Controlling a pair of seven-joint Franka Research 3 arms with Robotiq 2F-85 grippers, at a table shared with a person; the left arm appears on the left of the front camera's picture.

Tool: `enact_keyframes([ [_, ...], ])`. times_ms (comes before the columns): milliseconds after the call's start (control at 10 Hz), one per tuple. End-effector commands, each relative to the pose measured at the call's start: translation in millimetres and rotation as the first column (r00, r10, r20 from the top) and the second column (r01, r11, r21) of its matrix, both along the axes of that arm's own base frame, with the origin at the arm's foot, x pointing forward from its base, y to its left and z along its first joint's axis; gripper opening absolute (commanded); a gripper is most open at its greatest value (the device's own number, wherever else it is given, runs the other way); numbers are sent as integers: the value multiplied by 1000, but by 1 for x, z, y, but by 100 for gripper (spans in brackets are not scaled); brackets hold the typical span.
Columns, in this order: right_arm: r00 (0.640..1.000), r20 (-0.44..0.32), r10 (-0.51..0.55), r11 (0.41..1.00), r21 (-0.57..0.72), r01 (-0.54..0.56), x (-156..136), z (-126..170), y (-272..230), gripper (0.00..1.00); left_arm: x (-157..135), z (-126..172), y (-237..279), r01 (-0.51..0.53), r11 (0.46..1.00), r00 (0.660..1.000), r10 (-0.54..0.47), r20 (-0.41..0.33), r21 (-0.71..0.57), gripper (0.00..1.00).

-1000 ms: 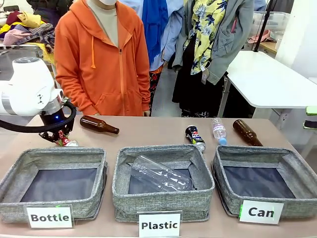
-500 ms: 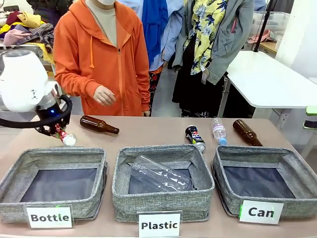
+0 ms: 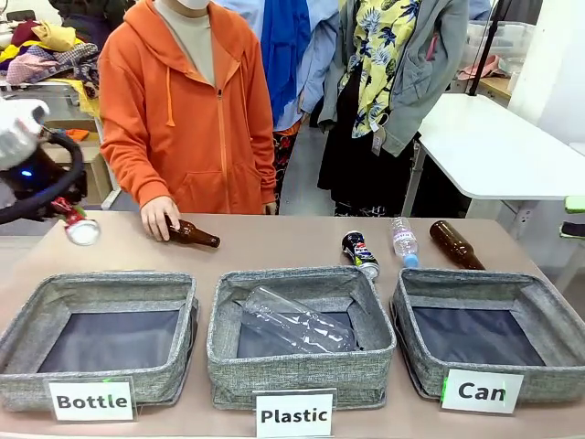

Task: Sort the can waste into the basket.
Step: Pick up the can waste from the table and place it in the right Fabric basket.

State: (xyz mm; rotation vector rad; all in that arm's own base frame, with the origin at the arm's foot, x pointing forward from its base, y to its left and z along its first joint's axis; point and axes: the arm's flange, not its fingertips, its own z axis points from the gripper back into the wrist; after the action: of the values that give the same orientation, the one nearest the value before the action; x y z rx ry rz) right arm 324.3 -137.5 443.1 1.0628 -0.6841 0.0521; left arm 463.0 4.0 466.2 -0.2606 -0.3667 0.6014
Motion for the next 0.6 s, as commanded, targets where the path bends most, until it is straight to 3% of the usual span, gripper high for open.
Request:
enact_keyframes([
  [0, 999, 38, 2, 1000, 7, -2, 4, 0, 0, 100, -60, 35, 42, 337, 941, 939, -335, 73, -28, 0],
  [100, 999, 38, 2, 1000, 7, -2, 4, 0, 0, 100, -81, 44, 49, 489, 872, 870, -486, 77, -15, 0],
  [300, 999, 38, 2, 1000, 7, -2, 4, 0, 0, 100, -123, 44, 62, 785, 614, 610, -789, 67, 87, 0],
  [400, 999, 38, 2, 1000, 7, -2, 4, 0, 0, 100, -127, 41, 65, 794, 606, 600, -794, 93, 54, 0],
  [500, 999, 38, 2, 1000, 7, -2, 4, 0, 0, 100, -113, 53, 44, 595, 803, 799, -596, 77, 31, 0],
])
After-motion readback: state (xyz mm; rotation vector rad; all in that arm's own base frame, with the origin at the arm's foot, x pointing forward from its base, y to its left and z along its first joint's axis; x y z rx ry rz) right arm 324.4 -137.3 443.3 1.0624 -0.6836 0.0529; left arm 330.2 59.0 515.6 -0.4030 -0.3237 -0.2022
